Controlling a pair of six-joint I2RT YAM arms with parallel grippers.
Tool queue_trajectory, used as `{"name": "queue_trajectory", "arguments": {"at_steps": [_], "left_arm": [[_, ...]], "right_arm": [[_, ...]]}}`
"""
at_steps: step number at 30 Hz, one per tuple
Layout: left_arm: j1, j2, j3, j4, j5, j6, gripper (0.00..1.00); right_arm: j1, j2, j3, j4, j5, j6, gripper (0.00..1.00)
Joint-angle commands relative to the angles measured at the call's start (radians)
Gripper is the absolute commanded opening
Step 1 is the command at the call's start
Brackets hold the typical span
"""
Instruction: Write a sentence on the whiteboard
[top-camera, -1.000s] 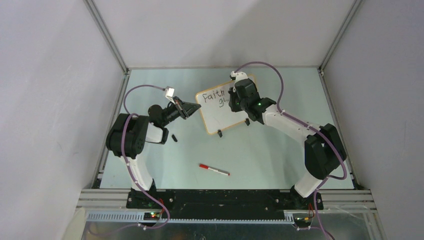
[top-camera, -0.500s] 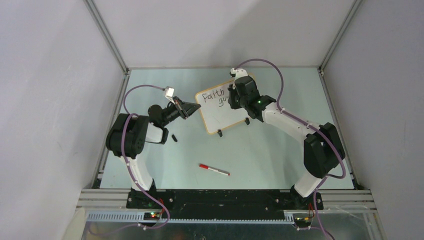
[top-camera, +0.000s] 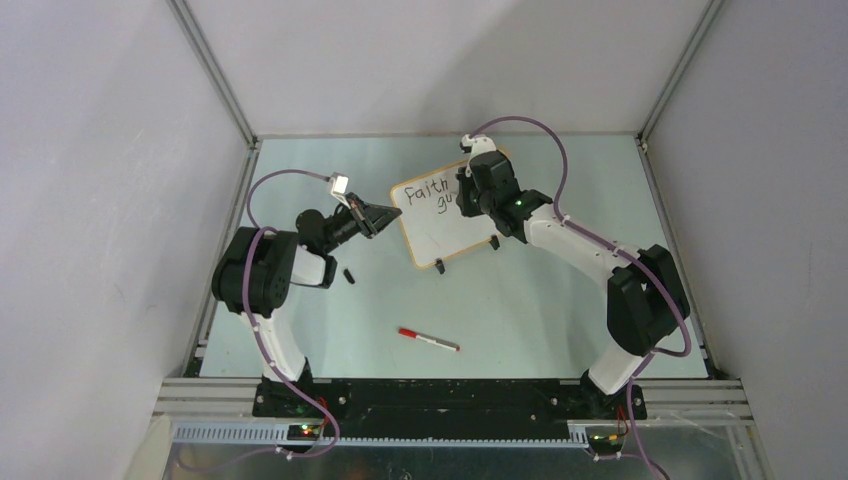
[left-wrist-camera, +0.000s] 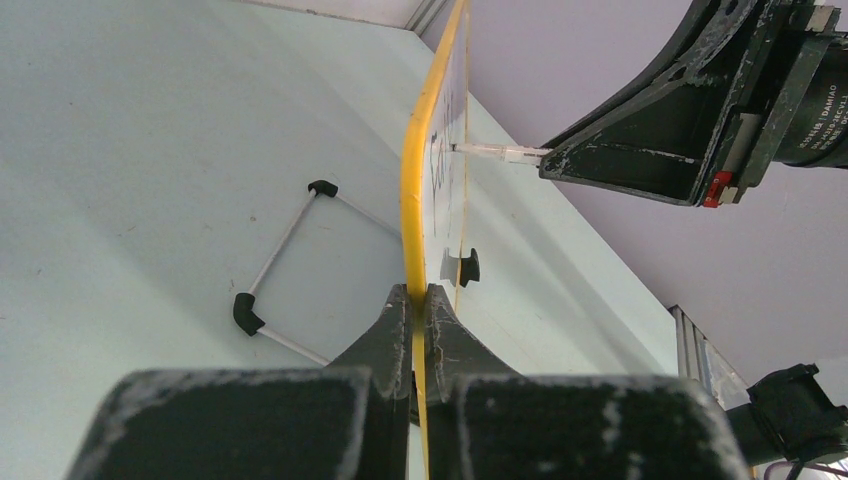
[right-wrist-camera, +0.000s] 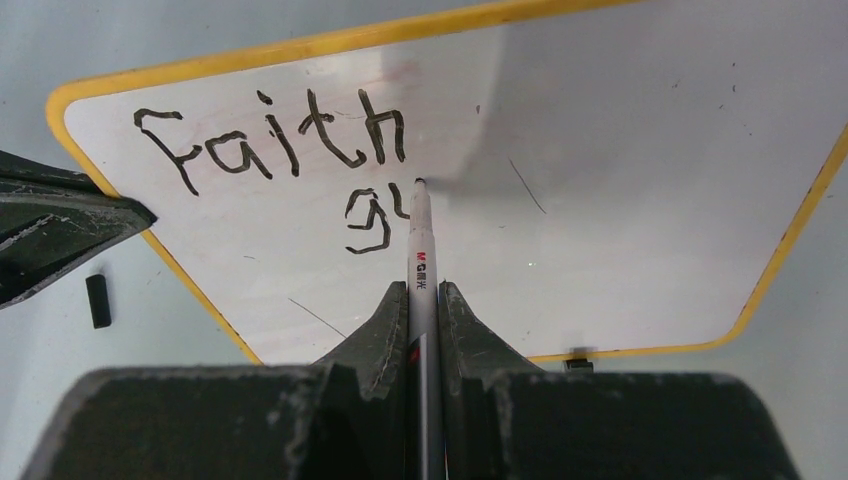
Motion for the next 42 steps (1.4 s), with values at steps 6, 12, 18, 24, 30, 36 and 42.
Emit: {"name": "queue_trajectory", "arguments": {"at_steps": [6,12,18,24,30,36,42], "left_arm": [[0.001,-0.014,-0.007,0.04,0.019,0.032,0.0],[0.001,-0.014,-0.007,0.04,0.019,0.032,0.0],[0.001,-0.014,-0.007,0.04,0.019,0.033,0.0],[0.001,-0.014,-0.006,0.04,0.019,0.033,0.0],[0.001,-0.014,-0.006,0.04,0.019,0.033,0.0],[0.001,-0.011,-0.005,0.04,0.019,0.033,0.0],[0.001,-0.013,-0.005,0.039,0.019,0.033,0.0]], "right_arm": [[0.002,0.008,0.022,-0.012,0.019,0.003,0.0],[0.003,0.0,0.01,-0.02,0.033,0.0,0.0],[0.006,-0.003,0.003,-0.026,0.035,0.001,0.0],[0.01,-0.006,-0.003,-0.027,0.035,0.004,0.0],[0.012,-0.005,-0.004,-0.037,0.038,0.004,0.0],[0.014,-0.006,-0.005,-0.044,0.042,0.004,0.0],[0.017,-0.007,-0.005,-0.052,0.052,0.002,0.0]]}}
